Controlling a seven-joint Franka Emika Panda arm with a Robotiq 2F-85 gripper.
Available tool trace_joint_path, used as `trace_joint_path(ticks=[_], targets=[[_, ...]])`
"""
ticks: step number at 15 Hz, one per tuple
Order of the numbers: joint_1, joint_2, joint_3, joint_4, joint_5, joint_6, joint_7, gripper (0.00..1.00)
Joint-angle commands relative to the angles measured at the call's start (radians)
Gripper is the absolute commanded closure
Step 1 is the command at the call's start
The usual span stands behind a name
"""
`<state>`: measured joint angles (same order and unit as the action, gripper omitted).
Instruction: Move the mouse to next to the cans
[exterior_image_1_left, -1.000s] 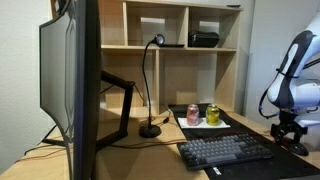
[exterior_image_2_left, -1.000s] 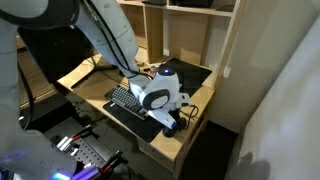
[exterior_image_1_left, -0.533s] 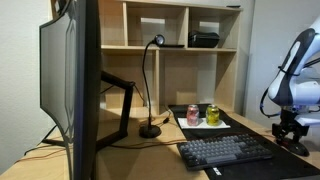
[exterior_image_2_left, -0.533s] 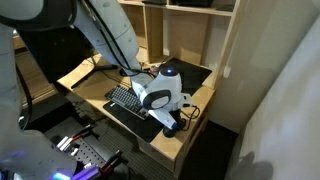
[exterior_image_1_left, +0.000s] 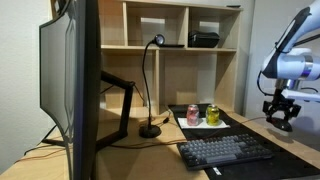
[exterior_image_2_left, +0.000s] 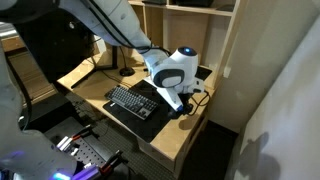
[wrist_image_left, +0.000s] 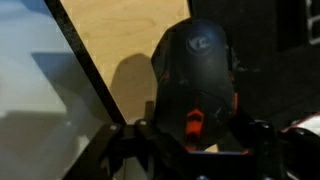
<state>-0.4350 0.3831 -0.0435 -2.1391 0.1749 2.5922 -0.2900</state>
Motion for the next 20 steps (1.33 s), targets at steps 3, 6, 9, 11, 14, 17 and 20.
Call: trace_joint_path(ticks=[3,6,9,11,14,17,20], targets=[[0.060,-0.103,-0.043,0.074,0.025,-0.123,0.003,0.27],[0.081,-0.138,-0.041,0.063,0.036,-0.141,-0.008,0.52],[0.067,-0.151,0.002,0.157,0.249,-0.302,-0.063,0.52],[0.066,-0.176,0.004,0.258,0.341,-0.459,-0.081,0.52],[0.102,-0.164,-0.032,0.450,0.340,-0.582,-0.007,0.52],[0.137,-0.139,-0.040,0.586,0.293,-0.683,0.058,0.52],[0.215,-0.126,-0.033,0.556,0.234,-0.434,0.147,0.52]])
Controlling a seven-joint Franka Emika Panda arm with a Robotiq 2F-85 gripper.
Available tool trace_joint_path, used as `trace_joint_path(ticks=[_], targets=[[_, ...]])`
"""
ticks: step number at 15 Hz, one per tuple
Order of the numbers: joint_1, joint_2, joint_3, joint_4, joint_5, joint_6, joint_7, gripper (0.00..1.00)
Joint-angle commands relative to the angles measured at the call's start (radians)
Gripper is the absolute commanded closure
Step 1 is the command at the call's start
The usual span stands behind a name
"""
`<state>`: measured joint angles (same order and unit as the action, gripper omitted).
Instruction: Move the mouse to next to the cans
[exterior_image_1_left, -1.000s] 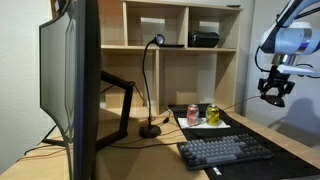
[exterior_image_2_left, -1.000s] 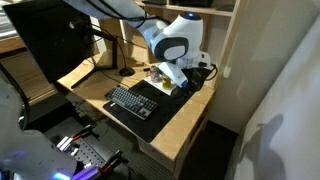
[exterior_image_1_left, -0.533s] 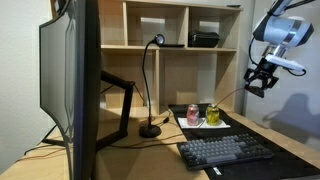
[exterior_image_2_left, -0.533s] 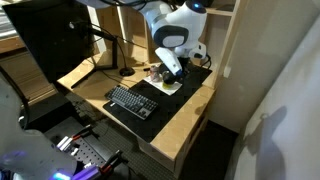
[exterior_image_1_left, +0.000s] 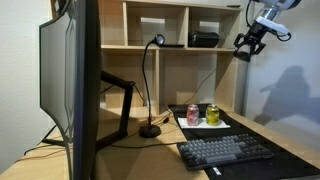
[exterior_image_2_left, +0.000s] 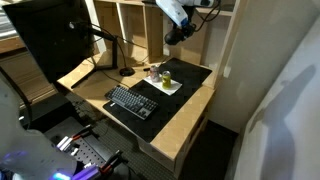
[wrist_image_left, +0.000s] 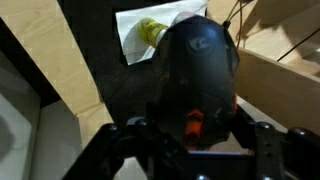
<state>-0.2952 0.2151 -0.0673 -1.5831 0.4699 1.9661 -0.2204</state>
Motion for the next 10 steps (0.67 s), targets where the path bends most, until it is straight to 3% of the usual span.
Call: trace_joint_path(ticks=[1,2,3,5,6,8,10], targets=[[0.095,0.080,-0.007,0.017,-0.082,0.267,0.114,0.52],[0.117,0.106,-0.009,0.015,-0.115,0.352,0.162,0.52],[0.085,0.050,-0.003,0.003,-0.077,0.236,0.106,0.27],[0.112,0.099,0.006,0.003,-0.108,0.336,0.154,0.27],[0.115,0.112,0.008,0.004,-0.110,0.351,0.158,0.52],[0.120,0.139,-0.014,-0.019,-0.171,0.405,0.155,0.52],[0.109,0.174,0.009,-0.027,-0.115,0.510,0.156,0.52]])
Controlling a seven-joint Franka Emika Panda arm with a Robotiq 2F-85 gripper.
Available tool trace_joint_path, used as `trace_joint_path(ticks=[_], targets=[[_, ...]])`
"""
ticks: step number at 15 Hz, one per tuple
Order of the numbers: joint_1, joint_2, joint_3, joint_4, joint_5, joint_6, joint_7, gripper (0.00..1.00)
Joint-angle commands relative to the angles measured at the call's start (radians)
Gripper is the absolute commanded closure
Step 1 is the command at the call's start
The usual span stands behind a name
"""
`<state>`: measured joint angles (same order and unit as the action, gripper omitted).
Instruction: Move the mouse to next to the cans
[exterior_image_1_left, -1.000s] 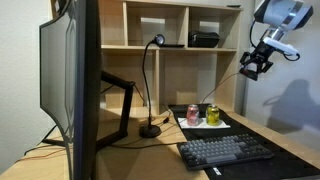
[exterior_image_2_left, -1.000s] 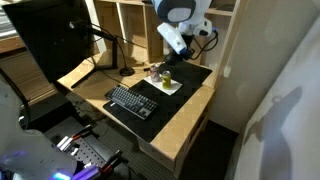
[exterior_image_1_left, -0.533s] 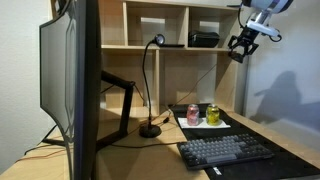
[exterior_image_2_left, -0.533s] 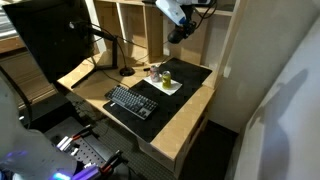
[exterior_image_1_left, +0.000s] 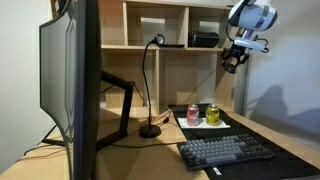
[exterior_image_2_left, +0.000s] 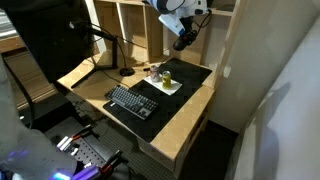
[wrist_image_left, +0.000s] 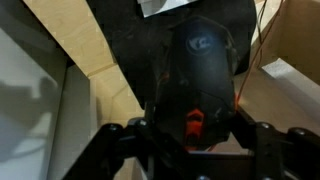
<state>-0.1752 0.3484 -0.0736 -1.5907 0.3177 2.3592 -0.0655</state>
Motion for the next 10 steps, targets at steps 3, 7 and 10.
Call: trace_joint_path(ticks=[3,7,10], targets=[[-0.015,0.137,0.046,0.021,0.129,0.246,0.066,0.52],[-0.014,0.221,0.074,0.009,0.128,0.372,0.094,0.52],[-0.012,0.262,0.080,-0.022,0.102,0.420,0.103,0.52]])
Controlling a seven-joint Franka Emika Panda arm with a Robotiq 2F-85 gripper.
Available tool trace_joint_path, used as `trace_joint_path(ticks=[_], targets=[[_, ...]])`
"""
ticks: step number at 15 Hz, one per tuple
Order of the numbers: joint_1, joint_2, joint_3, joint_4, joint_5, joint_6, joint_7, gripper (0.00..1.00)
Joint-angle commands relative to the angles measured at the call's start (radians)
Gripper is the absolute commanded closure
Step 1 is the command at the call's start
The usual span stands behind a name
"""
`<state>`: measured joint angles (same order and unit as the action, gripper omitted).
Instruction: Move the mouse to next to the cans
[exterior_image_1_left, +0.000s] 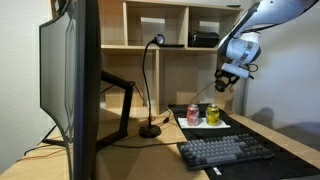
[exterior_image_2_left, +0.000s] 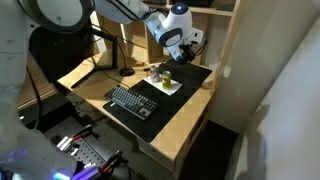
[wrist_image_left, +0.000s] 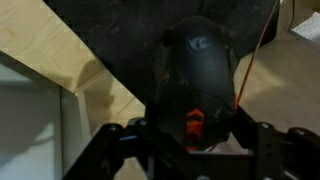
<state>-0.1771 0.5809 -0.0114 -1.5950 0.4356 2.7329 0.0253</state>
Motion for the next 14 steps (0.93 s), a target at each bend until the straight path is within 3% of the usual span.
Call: trace_joint_path(ticks=[1,8,14], targets=[[-0.019,0.038,0.025,-0.034,-0.019,0.055,-0.002,0.52],[-0.023,0.102,-0.014,-0.117,-0.113,0.058,-0.005,0.52],[-0.046,0.179,-0.022,-0.097,-0.166,0.073,-0.012,0.52]])
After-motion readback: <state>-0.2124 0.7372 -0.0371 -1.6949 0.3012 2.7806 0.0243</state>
